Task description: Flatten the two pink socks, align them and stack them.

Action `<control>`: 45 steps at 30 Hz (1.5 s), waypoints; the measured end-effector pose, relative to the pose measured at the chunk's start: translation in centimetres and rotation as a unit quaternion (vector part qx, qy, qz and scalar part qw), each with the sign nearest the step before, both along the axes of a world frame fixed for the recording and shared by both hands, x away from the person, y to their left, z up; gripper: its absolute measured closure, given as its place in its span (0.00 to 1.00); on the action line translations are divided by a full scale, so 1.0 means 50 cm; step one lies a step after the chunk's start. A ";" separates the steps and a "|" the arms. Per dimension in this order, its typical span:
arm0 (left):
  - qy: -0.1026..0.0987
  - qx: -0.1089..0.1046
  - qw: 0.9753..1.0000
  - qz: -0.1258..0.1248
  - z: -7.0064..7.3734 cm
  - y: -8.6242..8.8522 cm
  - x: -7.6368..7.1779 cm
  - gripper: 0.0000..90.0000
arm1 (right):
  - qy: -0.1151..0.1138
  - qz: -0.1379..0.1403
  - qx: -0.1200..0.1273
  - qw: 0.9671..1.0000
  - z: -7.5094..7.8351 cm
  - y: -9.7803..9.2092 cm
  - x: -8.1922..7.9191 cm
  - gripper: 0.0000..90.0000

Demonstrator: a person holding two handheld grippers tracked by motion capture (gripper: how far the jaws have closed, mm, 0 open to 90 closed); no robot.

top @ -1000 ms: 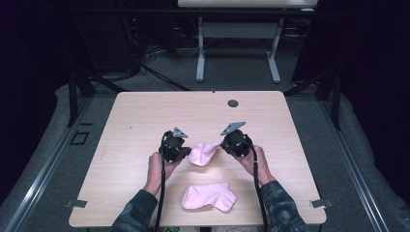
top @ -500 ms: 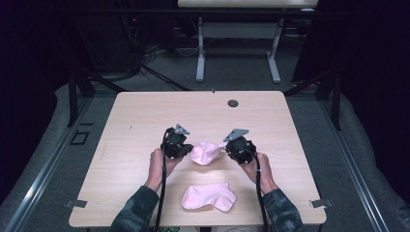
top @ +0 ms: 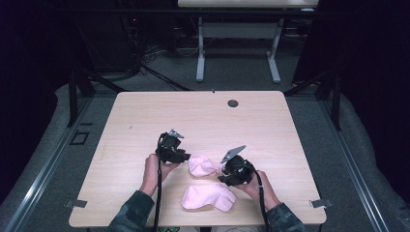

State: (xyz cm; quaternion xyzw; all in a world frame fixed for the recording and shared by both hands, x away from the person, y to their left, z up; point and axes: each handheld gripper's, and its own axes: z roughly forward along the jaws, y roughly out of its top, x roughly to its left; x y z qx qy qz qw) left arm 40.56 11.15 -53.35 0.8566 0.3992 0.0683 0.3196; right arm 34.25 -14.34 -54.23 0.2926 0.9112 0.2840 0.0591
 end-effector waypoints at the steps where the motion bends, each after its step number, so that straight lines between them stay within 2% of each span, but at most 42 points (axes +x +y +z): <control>1: -0.004 0.010 1.000 -0.004 0.002 -0.008 0.002 0.71 | 0.000 -0.010 0.022 1.000 0.010 -0.014 0.000 0.65; 3: 0.007 0.013 1.000 -0.011 0.002 -0.021 0.009 0.69 | -0.007 -0.024 0.030 0.999 0.024 -0.029 0.002 0.59; 5: 0.015 0.028 0.999 -0.019 -0.003 -0.037 0.019 0.69 | -0.015 -0.032 0.032 0.999 0.029 -0.031 0.004 0.59; 7: 0.029 0.051 0.998 -0.030 -0.013 -0.054 0.027 0.69 | -0.020 -0.029 0.022 0.999 0.023 -0.018 0.006 0.59; 9: 0.032 0.076 0.996 -0.036 -0.021 -0.069 0.031 0.71 | -0.016 -0.026 0.018 0.999 0.012 -0.008 0.012 0.61; 11: 0.032 0.089 0.995 -0.039 -0.023 -0.078 0.033 0.74 | -0.003 -0.029 0.013 1.000 0.000 -0.005 0.023 0.62; 13: 0.030 0.093 0.994 -0.042 -0.021 -0.082 0.034 0.78 | 0.022 -0.035 0.060 0.997 -0.004 -0.026 0.038 0.63; 15: 0.029 0.102 0.993 -0.047 -0.023 -0.088 0.035 0.82 | 0.031 -0.046 0.092 0.994 0.001 -0.047 0.051 0.63; 17: 0.026 0.109 0.993 -0.048 -0.027 -0.092 0.036 0.85 | 0.029 -0.061 0.105 0.992 0.006 -0.057 0.060 0.64; 18: 0.029 0.111 0.992 -0.051 -0.029 -0.094 0.037 0.86 | 0.030 -0.067 0.101 0.992 0.009 -0.056 0.066 0.64; 20: 0.030 0.111 0.992 -0.051 -0.032 -0.096 0.038 0.89 | 0.035 -0.063 0.091 0.993 0.009 -0.046 0.077 0.64; 21: 0.032 0.111 0.992 -0.053 -0.034 -0.097 0.038 0.89 | 0.039 -0.059 0.097 0.993 0.010 -0.047 0.081 0.64; 22: 0.031 0.113 0.992 -0.053 -0.035 -0.098 0.037 0.91 | 0.046 -0.061 0.125 0.989 0.012 -0.053 0.086 0.65; 26: 0.029 0.112 0.992 -0.056 -0.039 -0.098 0.037 0.95 | 0.057 -0.081 0.161 0.982 0.018 -0.082 0.101 0.66; 27: 0.029 0.112 0.992 -0.058 -0.040 -0.099 0.037 0.96 | 0.054 -0.090 0.158 0.982 0.018 -0.084 0.102 0.66; 28: 0.027 0.111 0.992 -0.059 -0.040 -0.100 0.037 0.97 | 0.054 -0.094 0.136 0.985 0.016 -0.081 0.104 0.66; 30: 0.025 0.113 0.991 -0.062 -0.040 -0.100 0.037 0.98 | 0.061 -0.095 0.108 0.988 0.003 -0.062 0.111 0.66; 31: 0.023 0.112 0.992 -0.061 -0.040 -0.099 0.036 0.98 | 0.057 -0.093 0.086 0.990 -0.001 -0.052 0.114 0.66; 34: 0.021 0.108 0.992 -0.062 -0.041 -0.096 0.035 0.99 | 0.064 -0.087 0.063 0.992 -0.017 -0.025 0.121 0.68; 35: 0.021 0.107 0.992 -0.062 -0.041 -0.096 0.034 0.99 | 0.072 -0.085 0.042 0.993 -0.022 -0.018 0.123 0.71; 37: 0.015 0.110 0.992 -0.065 -0.041 -0.097 0.032 0.99 | 0.074 -0.091 0.033 0.993 -0.031 -0.008 0.123 0.76; 38: 0.013 0.110 0.992 -0.066 -0.041 -0.096 0.032 0.99 | 0.075 -0.086 0.029 0.993 -0.034 -0.005 0.123 0.80; 39: 0.010 0.104 0.992 -0.066 -0.043 -0.095 0.032 0.99 | 0.078 -0.093 0.035 0.992 -0.036 -0.002 0.120 0.82; 42: 0.007 0.083 0.994 -0.064 -0.039 -0.087 0.031 1.00 | 0.072 -0.086 0.033 0.993 -0.037 -0.001 0.119 0.93; 45: -0.008 0.066 0.996 -0.067 -0.025 -0.080 0.026 1.00 | 0.072 -0.089 0.036 0.993 -0.036 0.001 0.119 0.96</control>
